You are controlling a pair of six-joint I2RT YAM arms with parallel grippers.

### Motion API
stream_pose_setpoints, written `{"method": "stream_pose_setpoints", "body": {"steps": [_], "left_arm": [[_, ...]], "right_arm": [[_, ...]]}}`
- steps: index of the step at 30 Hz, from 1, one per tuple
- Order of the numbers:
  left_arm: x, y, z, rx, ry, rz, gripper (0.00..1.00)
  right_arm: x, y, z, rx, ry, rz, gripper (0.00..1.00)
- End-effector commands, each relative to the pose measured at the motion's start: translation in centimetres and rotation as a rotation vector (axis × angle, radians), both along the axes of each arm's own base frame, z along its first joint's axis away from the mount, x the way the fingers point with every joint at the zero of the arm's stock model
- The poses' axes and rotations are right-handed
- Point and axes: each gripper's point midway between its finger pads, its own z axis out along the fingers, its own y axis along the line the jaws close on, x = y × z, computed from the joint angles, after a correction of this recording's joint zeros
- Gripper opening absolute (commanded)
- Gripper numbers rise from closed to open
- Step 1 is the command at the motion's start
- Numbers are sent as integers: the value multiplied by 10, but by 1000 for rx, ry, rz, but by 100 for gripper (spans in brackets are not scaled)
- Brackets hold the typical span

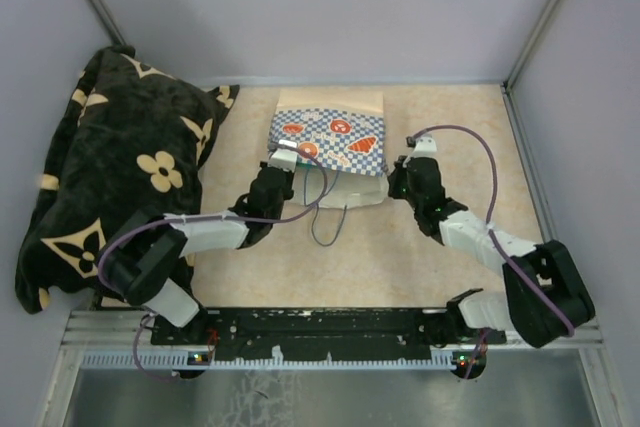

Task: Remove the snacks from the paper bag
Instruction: Adjust the paper bag at the center of the board.

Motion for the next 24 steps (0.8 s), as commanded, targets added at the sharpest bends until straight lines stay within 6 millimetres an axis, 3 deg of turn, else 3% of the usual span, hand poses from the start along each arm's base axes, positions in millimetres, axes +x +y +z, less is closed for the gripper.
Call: {"method": "stream_pose_setpoints", "body": {"steps": [1, 10, 13, 16, 19, 22, 24], "left_arm": [[12, -1, -5, -38, -55, 42, 0], [54, -56, -14, -6, -87, -76, 0], [55, -74, -8, -27, -90, -124, 0], [44, -98, -4, -33, -66, -230, 3], [22, -133, -11, 51, 1, -419, 28], [0, -154, -20, 109, 112, -543, 57], [-24, -158, -25, 117, 199, -640, 67]], "right_arm": [[35, -10, 1, 77, -27, -87, 0], [107, -23, -8, 92, 1, -160, 0], [123, -42, 3, 120, -15, -191, 0], [131, -65, 11, 165, -25, -208, 3], [135, -79, 23, 206, -42, -199, 20], [136, -80, 32, 226, -45, -173, 35], [132, -77, 33, 234, -35, -158, 55]]}}
